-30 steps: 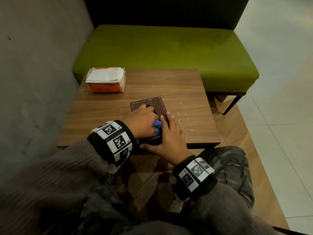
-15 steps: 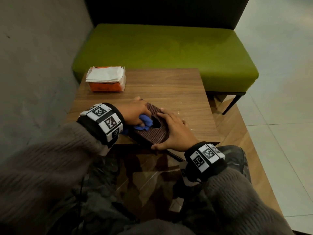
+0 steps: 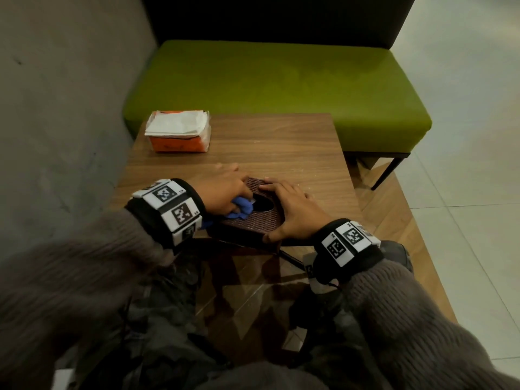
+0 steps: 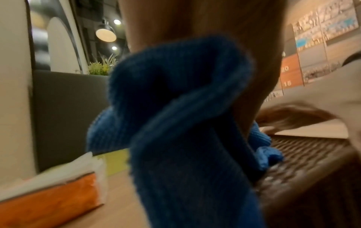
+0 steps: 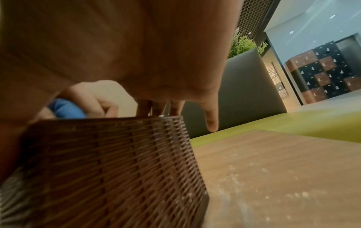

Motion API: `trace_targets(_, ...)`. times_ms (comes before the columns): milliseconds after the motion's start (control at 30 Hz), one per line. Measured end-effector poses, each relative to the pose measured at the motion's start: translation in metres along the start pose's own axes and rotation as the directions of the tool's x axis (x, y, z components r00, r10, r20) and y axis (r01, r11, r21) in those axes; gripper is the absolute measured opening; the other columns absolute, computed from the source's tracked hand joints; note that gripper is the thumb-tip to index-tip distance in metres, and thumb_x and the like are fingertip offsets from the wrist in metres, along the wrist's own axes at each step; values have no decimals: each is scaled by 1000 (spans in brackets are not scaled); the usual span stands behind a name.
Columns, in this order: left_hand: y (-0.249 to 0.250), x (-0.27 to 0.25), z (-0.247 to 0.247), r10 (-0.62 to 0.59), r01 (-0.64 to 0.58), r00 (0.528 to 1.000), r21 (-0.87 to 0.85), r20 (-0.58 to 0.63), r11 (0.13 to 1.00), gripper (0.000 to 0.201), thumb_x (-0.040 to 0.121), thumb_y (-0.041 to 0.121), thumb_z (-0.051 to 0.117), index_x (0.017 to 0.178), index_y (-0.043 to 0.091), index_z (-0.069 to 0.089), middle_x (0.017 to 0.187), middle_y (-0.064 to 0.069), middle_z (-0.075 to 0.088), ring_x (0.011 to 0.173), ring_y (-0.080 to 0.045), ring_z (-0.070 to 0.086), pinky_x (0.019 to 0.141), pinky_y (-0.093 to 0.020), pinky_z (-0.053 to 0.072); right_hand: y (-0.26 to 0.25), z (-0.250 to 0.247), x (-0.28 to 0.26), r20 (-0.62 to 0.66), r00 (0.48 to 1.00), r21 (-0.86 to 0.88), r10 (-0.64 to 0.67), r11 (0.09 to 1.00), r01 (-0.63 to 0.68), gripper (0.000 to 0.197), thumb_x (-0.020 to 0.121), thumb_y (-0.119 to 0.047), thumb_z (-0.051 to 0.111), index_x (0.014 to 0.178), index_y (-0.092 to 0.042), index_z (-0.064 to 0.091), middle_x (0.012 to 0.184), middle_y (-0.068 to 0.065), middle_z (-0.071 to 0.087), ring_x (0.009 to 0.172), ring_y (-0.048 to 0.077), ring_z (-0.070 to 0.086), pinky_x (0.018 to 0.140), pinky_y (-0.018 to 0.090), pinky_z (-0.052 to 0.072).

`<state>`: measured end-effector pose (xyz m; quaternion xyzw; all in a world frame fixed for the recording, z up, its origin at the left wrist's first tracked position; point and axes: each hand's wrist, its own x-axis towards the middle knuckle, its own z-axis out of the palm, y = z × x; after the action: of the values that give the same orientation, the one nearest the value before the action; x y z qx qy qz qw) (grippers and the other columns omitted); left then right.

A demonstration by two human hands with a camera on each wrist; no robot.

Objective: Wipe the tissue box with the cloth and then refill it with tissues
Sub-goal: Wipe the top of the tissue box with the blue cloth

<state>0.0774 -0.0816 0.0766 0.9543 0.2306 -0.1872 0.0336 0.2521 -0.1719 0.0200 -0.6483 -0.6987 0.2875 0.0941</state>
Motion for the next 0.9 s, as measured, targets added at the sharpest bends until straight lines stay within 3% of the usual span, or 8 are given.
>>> trace_targets(200, -11, 1, -4, 18, -22, 999, 90, 51, 996, 20, 87, 34, 57, 107, 33, 60, 110, 4, 46, 108, -20, 34, 80, -34, 29, 10, -24, 20, 173, 984, -21, -43, 999, 47, 112, 58, -30, 91, 150, -26, 26, 158, -3, 17, 145, 23, 17, 112, 62, 23)
trace_targets(267, -7, 7, 0, -19, 18, 1000, 45, 25, 999, 19, 87, 34, 56, 106, 30, 59, 110, 3, 46, 107, -20, 34, 81, -35, 29, 12, -26, 16, 107, 994, -39, 5, 999, -1, 102, 65, -24, 87, 149, -26, 29, 160, -4, 17, 147, 21, 13, 114, 62, 20)
trace_targets(367, -1, 11, 9, -102, 99, 993, -45, -61, 994, 20, 88, 36, 54, 102, 23, 59, 112, -1, 47, 106, -21, 35, 81, -35, 29, 7, -12, -2, -124, 992, -40, 20, 999, -25, 75, 81, -18, 71, 147, -26, 35, 161, -6, 18, 150, 15, 5, 118, 58, 14)
trace_targets(500, 10, 16, 14, -139, 123, 981, -121, -134, 985, 25, 89, 34, 53, 110, 21, 58, 114, -2, 46, 107, -22, 34, 83, -32, 26, -5, 21, -16, -143, 989, -100, -25, 995, 11, 76, 86, -42, 67, 150, -30, 27, 161, -12, 19, 150, 10, 5, 118, 58, 7)
trace_targets(600, -2, 12, 15, -69, 54, 990, -118, -126, 992, 21, 88, 32, 55, 107, 25, 60, 111, -2, 46, 105, -21, 34, 87, -35, 32, -1, 22, -13, -219, 976, -136, -20, 991, -11, 59, 92, -34, 60, 146, -32, 36, 156, -13, 30, 148, 9, 13, 118, 58, 8)
trace_targets(700, -16, 9, 7, 16, -14, 996, 33, -85, 999, 20, 86, 30, 58, 106, 31, 60, 110, 1, 47, 104, -21, 35, 83, -37, 35, -2, 16, -11, -205, 978, -184, -33, 983, -6, 53, 92, -31, 60, 141, -34, 41, 150, -13, 37, 148, 10, 15, 116, 60, 7)
trace_targets(800, -19, 8, 6, 88, -58, 966, 129, -243, 990, 24, 79, 22, 66, 101, 31, 63, 107, 0, 51, 101, -24, 40, 74, -35, 29, -5, 15, -8, -185, 983, -217, -18, 976, -23, 55, 90, -29, 63, 140, -31, 41, 148, -8, 40, 148, 14, 15, 117, 59, 12)
trace_targets(900, -29, -5, 27, -17, 17, 849, -5, -528, 1000, 30, 67, 13, 72, 96, 19, 66, 102, -9, 58, 93, -29, 45, 70, -35, 28, -4, 13, -9, -216, 976, -128, -25, 992, -3, 55, 85, -22, 69, 135, -22, 47, 141, 0, 46, 143, 22, 23, 113, 40, 26)
